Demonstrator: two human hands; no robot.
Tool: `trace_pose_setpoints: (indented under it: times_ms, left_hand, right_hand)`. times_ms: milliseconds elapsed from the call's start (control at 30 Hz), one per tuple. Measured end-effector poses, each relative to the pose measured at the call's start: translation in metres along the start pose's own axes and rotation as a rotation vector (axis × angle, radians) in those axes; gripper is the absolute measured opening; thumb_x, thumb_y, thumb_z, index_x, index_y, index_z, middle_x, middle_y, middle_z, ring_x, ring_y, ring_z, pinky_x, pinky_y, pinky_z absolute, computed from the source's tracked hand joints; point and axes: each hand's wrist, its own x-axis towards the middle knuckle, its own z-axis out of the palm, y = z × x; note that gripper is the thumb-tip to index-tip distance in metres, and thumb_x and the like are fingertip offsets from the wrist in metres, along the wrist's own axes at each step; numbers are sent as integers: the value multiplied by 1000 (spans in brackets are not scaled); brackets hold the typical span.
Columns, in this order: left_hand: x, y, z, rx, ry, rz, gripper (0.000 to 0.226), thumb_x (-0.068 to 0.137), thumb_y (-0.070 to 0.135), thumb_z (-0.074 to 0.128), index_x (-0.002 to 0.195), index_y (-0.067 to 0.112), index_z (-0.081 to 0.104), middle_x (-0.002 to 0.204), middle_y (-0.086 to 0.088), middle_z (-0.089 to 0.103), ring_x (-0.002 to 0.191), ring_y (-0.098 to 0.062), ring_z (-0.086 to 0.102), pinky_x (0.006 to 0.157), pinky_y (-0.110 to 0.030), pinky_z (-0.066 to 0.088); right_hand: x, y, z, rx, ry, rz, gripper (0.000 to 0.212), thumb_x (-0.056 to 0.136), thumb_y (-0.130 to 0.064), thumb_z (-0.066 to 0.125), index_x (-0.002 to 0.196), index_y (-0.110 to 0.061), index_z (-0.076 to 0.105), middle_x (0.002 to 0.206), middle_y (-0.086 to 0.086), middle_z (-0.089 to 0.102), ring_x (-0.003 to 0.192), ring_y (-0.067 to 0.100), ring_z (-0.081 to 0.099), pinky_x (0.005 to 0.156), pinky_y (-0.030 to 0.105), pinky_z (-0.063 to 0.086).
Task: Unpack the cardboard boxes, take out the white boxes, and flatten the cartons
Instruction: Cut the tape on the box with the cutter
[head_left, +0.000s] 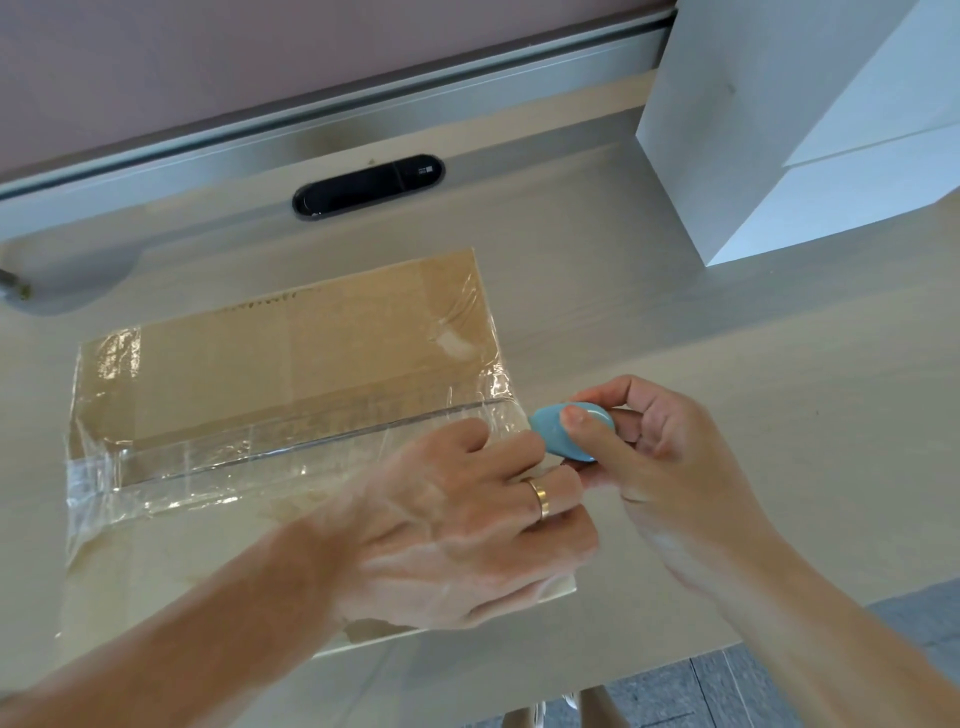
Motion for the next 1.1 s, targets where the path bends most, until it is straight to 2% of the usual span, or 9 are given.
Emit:
trace_pose_setpoints:
  times_ms: [133,267,500,633,700,833,933,1000,1100]
  left_hand:
    - [-1,1,3,-26,11,12,16,97,23,62,82,18,66,78,-1,57,65,-23,39,51,-39,35]
    - [-1,0,4,-9,6,30,15,97,22,61,84,18,67,80,-1,59,66,-23,40,51,-38,34]
    - [1,-3,3,4,2,25,14,98,23,61,87,17,67,79,-2,56,67,-23,39,51,-39,35]
    - [-5,1,2,-24,-52,52,15,101,27,57,94,19,67,82,0,55,69,-21,36,52,-39,32]
    - [-6,3,2,-30,-68,63,16,102,28,55,94,19,66,82,0,55,69,-21,36,52,-38,31]
    - [-4,1,1,9,-54,40,12,100,25,57,92,20,65,82,0,55,66,-23,37,51,-39,32]
    - [-4,1,1,9,-47,41,10,98,24,58,92,20,66,80,0,54,64,-23,36,49,-38,32]
    - [-3,0,0,11,-53,45,11,97,24,58,94,20,67,80,0,54,64,-23,37,50,-37,31]
    - [-1,1,-1,15,-70,38,11,96,25,60,89,20,66,79,0,53,63,-23,36,50,-37,30]
  right_hand:
    - [-1,0,5,-45,74,-22,7,86,-29,74,87,-22,72,83,4,80,65,22,77,62,26,60]
    - [-3,0,9,2,137,-1,4,96,-15,74,91,-15,72,82,4,80,68,25,78,63,26,62]
    - [-6,4,19,83,260,-42,6,96,-18,74,93,-13,72,84,7,80,69,27,78,64,31,64]
    - [12,-8,-4,162,435,-53,8,96,-14,72,92,-8,70,79,2,79,66,22,78,73,33,63]
    - [15,-13,-14,77,394,-58,8,95,-17,73,89,-13,71,81,4,80,66,25,78,73,34,63]
    - [-4,-7,-11,-42,175,-57,6,95,-19,73,91,-16,71,82,6,80,60,27,76,54,25,60]
    - [-13,-2,-9,-99,67,-135,9,98,-22,72,91,-26,66,91,5,80,49,26,70,46,26,54]
    - [-14,-2,-5,-93,47,-190,9,94,-25,75,92,-27,67,97,4,80,51,26,71,49,28,56]
    - [-9,-2,0,18,65,-205,9,87,-27,78,89,-20,72,98,7,80,72,28,78,67,30,63]
